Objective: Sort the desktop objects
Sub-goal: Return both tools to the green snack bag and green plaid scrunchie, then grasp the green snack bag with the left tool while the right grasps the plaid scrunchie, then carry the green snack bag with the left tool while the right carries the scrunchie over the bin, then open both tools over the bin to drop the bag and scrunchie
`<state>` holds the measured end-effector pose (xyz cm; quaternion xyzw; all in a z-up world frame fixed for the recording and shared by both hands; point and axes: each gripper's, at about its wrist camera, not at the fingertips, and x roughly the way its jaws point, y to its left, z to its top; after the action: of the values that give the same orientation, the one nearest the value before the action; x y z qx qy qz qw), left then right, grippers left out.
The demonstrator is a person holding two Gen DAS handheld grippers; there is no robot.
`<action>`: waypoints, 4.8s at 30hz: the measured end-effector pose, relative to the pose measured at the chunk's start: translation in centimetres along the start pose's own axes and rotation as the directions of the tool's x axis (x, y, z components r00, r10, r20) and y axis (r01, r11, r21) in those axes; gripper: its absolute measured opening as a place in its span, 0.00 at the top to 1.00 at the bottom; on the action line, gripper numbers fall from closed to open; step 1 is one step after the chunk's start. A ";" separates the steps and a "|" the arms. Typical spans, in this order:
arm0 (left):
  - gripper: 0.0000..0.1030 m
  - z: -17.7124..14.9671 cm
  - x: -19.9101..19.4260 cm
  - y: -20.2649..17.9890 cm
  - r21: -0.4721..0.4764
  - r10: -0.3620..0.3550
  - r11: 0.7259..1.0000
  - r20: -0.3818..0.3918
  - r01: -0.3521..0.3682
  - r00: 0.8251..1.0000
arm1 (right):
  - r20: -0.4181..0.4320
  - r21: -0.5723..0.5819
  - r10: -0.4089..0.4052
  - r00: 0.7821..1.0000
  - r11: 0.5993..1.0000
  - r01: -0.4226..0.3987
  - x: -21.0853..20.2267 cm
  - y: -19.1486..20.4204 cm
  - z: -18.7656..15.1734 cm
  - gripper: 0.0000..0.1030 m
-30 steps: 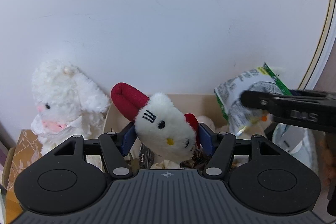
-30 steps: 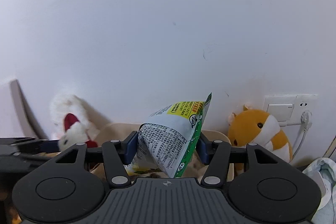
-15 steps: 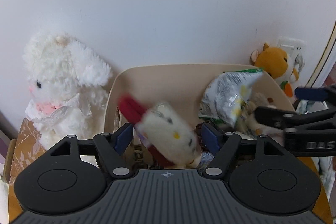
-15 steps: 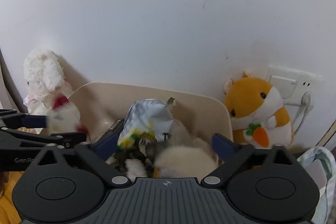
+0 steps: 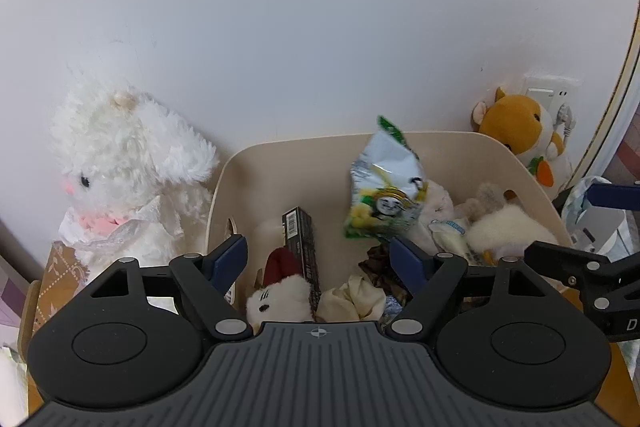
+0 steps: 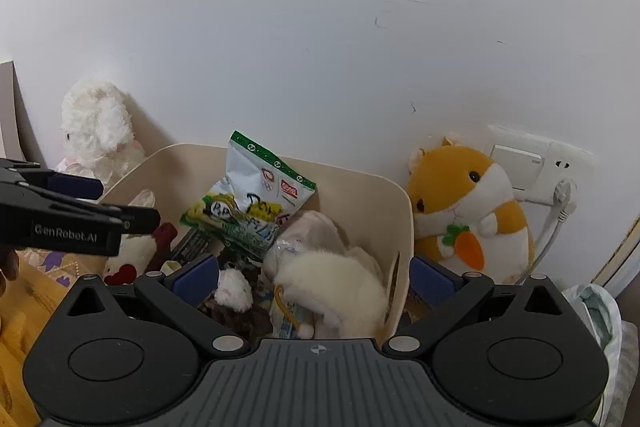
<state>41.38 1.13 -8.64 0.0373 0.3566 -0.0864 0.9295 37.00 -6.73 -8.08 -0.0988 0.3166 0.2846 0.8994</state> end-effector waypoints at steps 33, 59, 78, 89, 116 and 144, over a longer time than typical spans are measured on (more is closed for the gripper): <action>0.22 -11.4 -3.0 3.7 -0.014 -0.225 0.974 -0.198 0.227 0.954 | -0.181 -0.114 0.205 0.962 0.967 -0.228 -0.6 9.3 -11.9 0.00; 0.38 -10.2 2.9 1.1 -0.077 -0.284 0.959 -0.232 0.273 0.931 | -0.217 -0.055 0.241 0.946 0.965 -0.258 2.2 9.5 -13.4 0.76; 0.40 -10.6 -2.8 4.1 -0.025 -0.264 0.964 -0.164 0.264 0.950 | -0.151 -0.061 0.219 0.964 0.971 -0.230 -2.1 6.5 -12.5 0.81; 0.40 -8.9 -7.1 4.7 0.075 -0.269 0.958 -0.079 0.275 0.960 | -0.062 -0.062 0.172 0.983 0.983 -0.176 -5.8 3.2 -10.0 0.81; 0.40 0.6 -7.9 4.5 0.150 -0.238 0.964 0.132 0.217 0.962 | 0.141 0.007 -0.006 0.990 1.000 0.005 -3.9 -0.6 0.2 0.81; 0.24 1.0 -0.6 3.4 0.102 -0.119 0.988 0.009 0.117 0.993 | 0.049 -0.126 -0.098 0.994 0.987 0.103 4.2 3.1 1.8 0.03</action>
<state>42.25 4.44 -7.45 0.0625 0.3466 -0.1594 0.9222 38.81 -1.62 -9.27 -0.1663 0.2731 0.2607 0.9109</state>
